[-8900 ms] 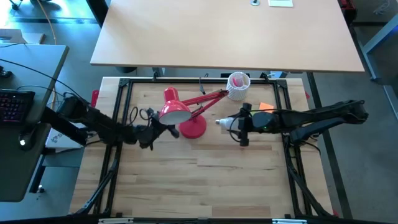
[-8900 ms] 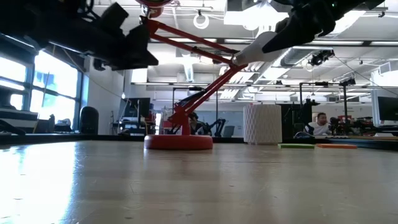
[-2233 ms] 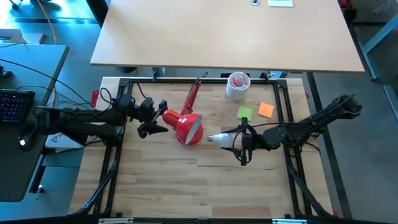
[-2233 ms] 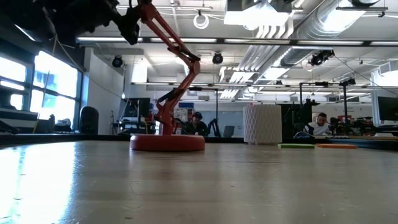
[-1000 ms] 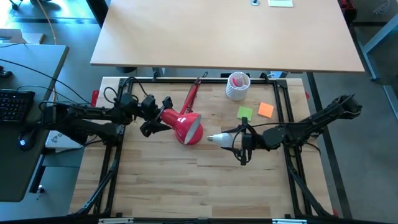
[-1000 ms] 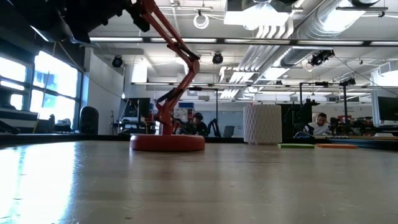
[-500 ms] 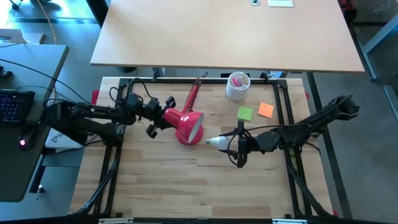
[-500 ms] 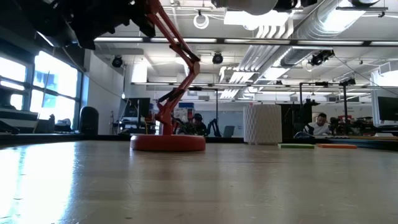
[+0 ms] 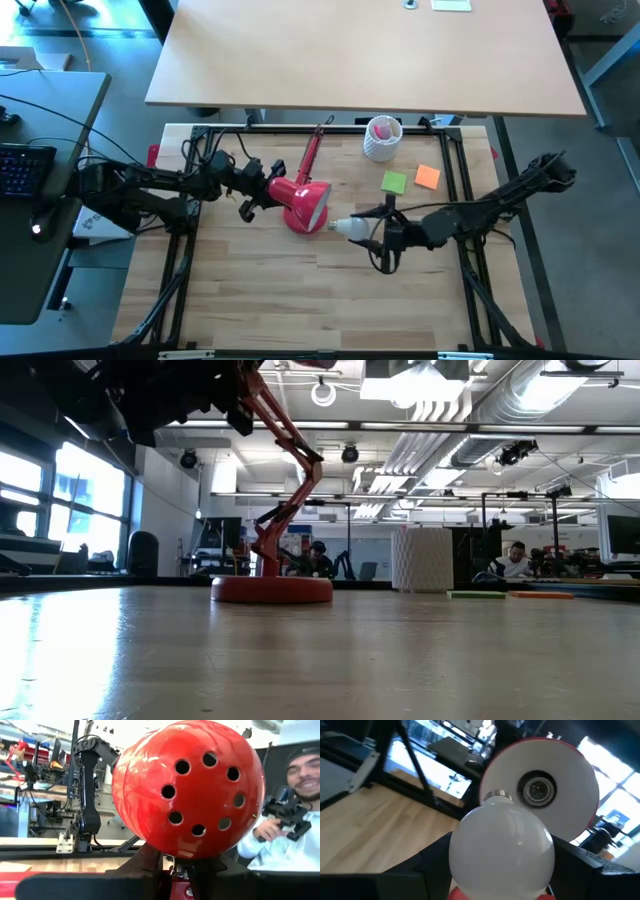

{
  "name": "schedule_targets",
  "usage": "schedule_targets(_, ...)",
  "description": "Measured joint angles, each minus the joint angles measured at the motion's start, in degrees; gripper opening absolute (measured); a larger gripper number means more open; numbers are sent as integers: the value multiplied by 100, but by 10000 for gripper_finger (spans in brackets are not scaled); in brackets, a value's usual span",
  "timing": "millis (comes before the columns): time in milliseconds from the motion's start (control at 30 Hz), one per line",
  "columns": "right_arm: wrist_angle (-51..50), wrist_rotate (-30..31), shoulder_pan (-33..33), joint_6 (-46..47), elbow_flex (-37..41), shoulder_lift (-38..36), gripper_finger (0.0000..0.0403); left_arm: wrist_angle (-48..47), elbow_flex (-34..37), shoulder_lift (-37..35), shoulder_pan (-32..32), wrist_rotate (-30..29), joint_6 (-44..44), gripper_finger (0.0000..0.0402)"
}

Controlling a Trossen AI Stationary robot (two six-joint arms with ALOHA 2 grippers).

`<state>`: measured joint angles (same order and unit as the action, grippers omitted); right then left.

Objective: Screw lightbulb
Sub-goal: Insert the white lightbulb into the red lamp

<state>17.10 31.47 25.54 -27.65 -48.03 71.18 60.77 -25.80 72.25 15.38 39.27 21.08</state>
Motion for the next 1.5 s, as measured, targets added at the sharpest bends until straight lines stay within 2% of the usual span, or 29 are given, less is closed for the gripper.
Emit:
schedule_targets(133,22,10,-112,-82,-135,275,252,270,12,0,39,-57,552,70)
schedule_targets(300,-183,4,-113,-89,-151,457,252,866,31,5,15,200,904,107)
schedule_targets(600,-171,6,-102,-63,-151,360,252,1003,178,-4,-176,-142,821,173)
schedule_targets(767,223,3,-101,-49,-151,362,252,928,263,-2,-422,-304,540,204)
schedule_targets(867,501,91,-102,-47,-165,379,252,780,264,-4,-572,-467,211,203)
schedule_targets(1033,57,223,-102,38,-560,586,252,671,262,-9,-645,-573,-63,176)
schedule_targets(1133,-369,313,-102,35,-814,799,252,671,262,-11,-600,-298,-69,167)
schedule_targets(1367,-762,327,-100,220,-976,951,252,653,267,-8,-394,-135,-340,173)
schedule_targets(1500,-710,332,-102,216,-977,935,252,669,269,-4,-300,-118,-84,181)
